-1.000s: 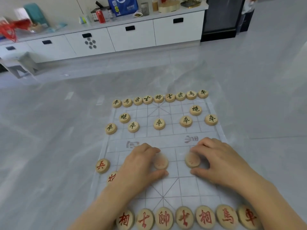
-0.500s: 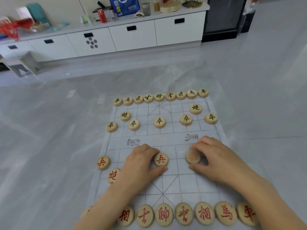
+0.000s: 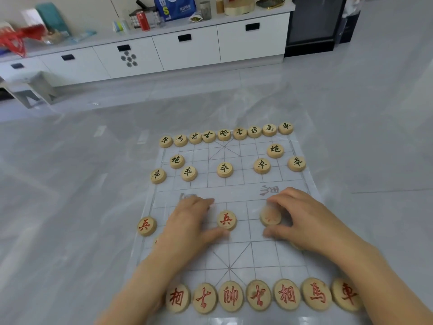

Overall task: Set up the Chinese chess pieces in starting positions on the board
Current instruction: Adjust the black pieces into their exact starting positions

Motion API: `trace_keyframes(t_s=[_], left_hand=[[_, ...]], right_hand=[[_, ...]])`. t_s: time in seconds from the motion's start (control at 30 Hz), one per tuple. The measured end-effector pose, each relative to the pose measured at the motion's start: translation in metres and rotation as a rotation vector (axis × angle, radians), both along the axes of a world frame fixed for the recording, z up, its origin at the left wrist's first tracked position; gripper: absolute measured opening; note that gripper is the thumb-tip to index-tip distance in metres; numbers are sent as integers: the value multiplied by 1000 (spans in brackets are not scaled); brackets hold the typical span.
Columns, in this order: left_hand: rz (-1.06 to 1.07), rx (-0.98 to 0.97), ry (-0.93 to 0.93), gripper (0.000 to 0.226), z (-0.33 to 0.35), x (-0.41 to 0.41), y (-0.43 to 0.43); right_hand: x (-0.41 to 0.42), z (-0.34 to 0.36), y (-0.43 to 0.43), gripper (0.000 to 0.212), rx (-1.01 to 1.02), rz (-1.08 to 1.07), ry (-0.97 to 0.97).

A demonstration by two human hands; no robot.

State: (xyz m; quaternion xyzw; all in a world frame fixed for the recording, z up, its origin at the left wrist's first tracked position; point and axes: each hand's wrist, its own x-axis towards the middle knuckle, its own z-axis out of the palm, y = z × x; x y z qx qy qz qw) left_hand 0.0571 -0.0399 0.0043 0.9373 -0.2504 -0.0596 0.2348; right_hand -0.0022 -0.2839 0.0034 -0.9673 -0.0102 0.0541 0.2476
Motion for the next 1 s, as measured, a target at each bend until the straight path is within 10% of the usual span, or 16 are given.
trace_keyframes(t_s=[0.2, 0.37, 0.6, 1.0], left_hand=[[371, -254, -34, 28, 29, -18, 84], [324, -226, 79, 54, 16, -60, 124], [147, -78, -5, 72, -18, -91, 129], [264, -69, 60, 70, -28, -92, 173]], right_hand=[[-9, 13, -14, 44, 260, -222, -113], [-41, 37, 26, 23, 375, -175, -120], [-87, 7, 102, 74, -1, 105, 72], [-76, 11, 150, 85, -191, 149, 41]])
